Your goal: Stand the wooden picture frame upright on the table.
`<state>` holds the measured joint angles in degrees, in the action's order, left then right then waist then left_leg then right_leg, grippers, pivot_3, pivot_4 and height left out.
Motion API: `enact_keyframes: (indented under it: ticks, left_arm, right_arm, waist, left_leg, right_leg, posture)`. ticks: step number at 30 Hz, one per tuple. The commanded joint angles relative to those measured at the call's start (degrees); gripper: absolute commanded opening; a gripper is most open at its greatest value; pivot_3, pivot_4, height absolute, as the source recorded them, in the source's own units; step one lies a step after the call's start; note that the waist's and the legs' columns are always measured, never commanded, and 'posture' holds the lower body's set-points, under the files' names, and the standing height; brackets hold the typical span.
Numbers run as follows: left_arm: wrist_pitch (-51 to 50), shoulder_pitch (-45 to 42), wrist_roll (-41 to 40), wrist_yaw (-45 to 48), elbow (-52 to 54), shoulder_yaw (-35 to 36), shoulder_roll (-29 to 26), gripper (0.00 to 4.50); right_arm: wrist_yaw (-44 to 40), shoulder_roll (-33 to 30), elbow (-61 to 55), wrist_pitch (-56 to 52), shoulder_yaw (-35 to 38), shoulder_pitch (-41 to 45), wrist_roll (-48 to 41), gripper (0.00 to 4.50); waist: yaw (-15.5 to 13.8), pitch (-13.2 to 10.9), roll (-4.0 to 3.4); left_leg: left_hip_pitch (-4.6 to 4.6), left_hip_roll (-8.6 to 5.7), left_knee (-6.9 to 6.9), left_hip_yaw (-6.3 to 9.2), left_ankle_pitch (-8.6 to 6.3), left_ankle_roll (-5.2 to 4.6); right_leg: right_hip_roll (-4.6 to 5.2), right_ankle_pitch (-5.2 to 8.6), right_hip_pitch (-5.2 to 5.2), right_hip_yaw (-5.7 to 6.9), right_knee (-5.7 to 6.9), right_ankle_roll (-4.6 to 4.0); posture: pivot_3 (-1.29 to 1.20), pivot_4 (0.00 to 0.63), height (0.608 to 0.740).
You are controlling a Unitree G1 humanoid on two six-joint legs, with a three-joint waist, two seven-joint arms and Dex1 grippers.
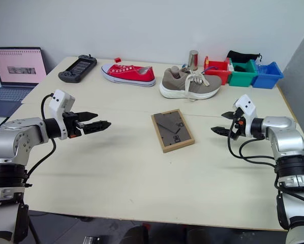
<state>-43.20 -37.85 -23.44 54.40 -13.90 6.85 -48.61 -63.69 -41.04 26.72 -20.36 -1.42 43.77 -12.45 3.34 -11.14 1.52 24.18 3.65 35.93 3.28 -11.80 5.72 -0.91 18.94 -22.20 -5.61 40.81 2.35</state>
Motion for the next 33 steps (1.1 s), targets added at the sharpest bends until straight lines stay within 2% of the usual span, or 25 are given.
enact_keyframes:
  ticks: [1,4,5,7,9,15,17,23,25,27,30,33]
  left_arm:
    - [1.3,-0.6,0.3,0.0,1.7,0.4,-0.3,4.50]
    - [1.4,-0.6,0.6,0.1,1.6,-0.2,-0.1,4.50]
    - [1.4,-0.5,0.9,0.3,1.6,-0.8,0.0,4.50]
    - [1.2,-0.3,1.1,0.2,1.6,-1.4,0.3,4.13]
    - [1.0,-0.5,1.1,-0.2,1.5,-1.4,0.8,3.85]
    - [1.7,-1.6,2.3,-2.0,1.2,-2.6,3.5,2.36]
    - [4.0,-1.6,5.1,-3.4,0.4,-5.3,5.1,1.88]
    - [10.6,-5.5,11.1,-11.5,-7.5,-10.0,16.8,0.69]
    - [13.5,-7.3,13.1,-13.7,-12.2,-11.1,20.2,0.22]
    - [16.6,-9.2,15.0,-15.7,-16.7,-12.1,23.2,0.02]
    - [20.1,-11.8,18.0,-19.0,-24.0,-13.3,26.4,0.02]
    - [21.5,-13.7,18.9,-18.4,-27.3,-14.0,28.7,0.02]
  right_arm:
    - [-0.6,-0.4,-1.1,1.3,0.5,1.3,0.2,4.43]
    - [-0.4,-0.2,-1.0,1.4,0.6,1.2,0.2,4.43]
    - [-0.3,-0.1,-1.3,1.2,0.6,1.0,0.1,4.26]
    - [-0.4,0.6,-2.2,-0.2,0.9,0.9,-1.0,4.06]
    - [-0.1,1.3,-2.6,-0.9,1.1,0.9,-1.4,3.59]
    - [2.8,3.2,-0.7,1.9,0.2,1.3,1.4,2.00]
    - [5.9,4.9,1.6,3.5,-0.8,2.2,3.5,1.48]
    - [14.4,13.2,10.4,8.0,-4.5,6.8,9.4,0.10]
    - [16.6,15.1,14.4,10.3,-6.1,7.9,11.9,0.00]
    - [19.1,17.1,18.2,12.0,-6.7,9.3,13.3,0.00]
    - [20.7,19.3,21.2,13.7,-7.2,10.5,14.5,0.00]
    - [18.3,21.3,18.9,12.8,-7.0,10.1,13.0,0.00]
  waist:
    - [0.0,0.0,0.00]
    - [0.0,0.0,0.00]
    - [0.0,0.0,0.00]
    - [0.0,0.0,0.00]
    - [0.0,0.0,0.00]
    - [0.0,0.0,0.00]
    - [0.0,0.0,0.00]
    - [0.0,0.0,0.00]
    - [0.0,0.0,0.00]
    - [0.0,0.0,0.01]
    - [0.0,0.0,0.01]
    - [0.1,0.0,0.00]
  left_leg:
    - [0.00,0.00,0.00,0.00,0.00,0.00]
    - [0.00,0.00,0.00,0.00,0.00,0.00]
    - [0.00,0.00,0.00,0.00,0.00,0.00]
    - [0.00,0.00,0.00,0.00,0.00,0.00]
    - [-0.01,0.00,0.00,0.00,0.00,0.00]
    - [0.00,0.00,0.02,0.00,0.00,0.00]
    - [0.00,0.00,0.02,0.00,0.00,0.00]
    - [-0.04,-0.01,0.08,-0.01,0.01,0.00]
    - [0.00,-0.02,0.09,0.00,0.01,0.00]
    - [0.02,-0.04,0.08,0.00,0.01,0.01]
    - [0.05,-0.05,0.07,-0.01,0.01,0.01]
    - [0.04,-0.06,0.07,-0.01,0.01,0.01]
  right_leg:
    - [0.00,0.00,0.00,0.00,0.00,0.00]
    - [0.00,0.00,0.00,0.00,0.00,0.00]
    - [0.00,0.00,0.00,0.00,0.00,0.00]
    - [0.00,0.00,0.00,0.00,0.00,0.00]
    - [0.00,0.00,0.00,0.00,0.01,0.00]
    - [0.00,0.00,0.00,0.00,0.03,0.00]
    - [0.00,0.00,0.00,0.00,0.04,0.00]
    - [0.00,-0.01,0.02,-0.02,0.09,-0.01]
    - [0.00,-0.01,0.00,-0.01,0.09,-0.01]
    - [0.03,-0.01,0.00,0.00,0.08,-0.01]
    - [0.05,-0.02,-0.01,0.02,0.08,-0.02]
    - [0.06,-0.02,0.00,0.03,0.10,-0.02]
  posture:
    - [0.00,0.150,0.740]
    - [0.00,0.150,0.740]
    - [0.00,0.150,0.740]
    - [0.00,0.150,0.740]
    - [0.00,0.150,0.740]
    - [0.00,0.150,0.740]
    - [0.00,0.150,0.740]
    - [0.00,0.150,0.740]
    - [0.00,0.150,0.740]
    - [0.00,0.150,0.740]
    - [0.00,0.150,0.740]
    - [0.00,0.150,0.740]
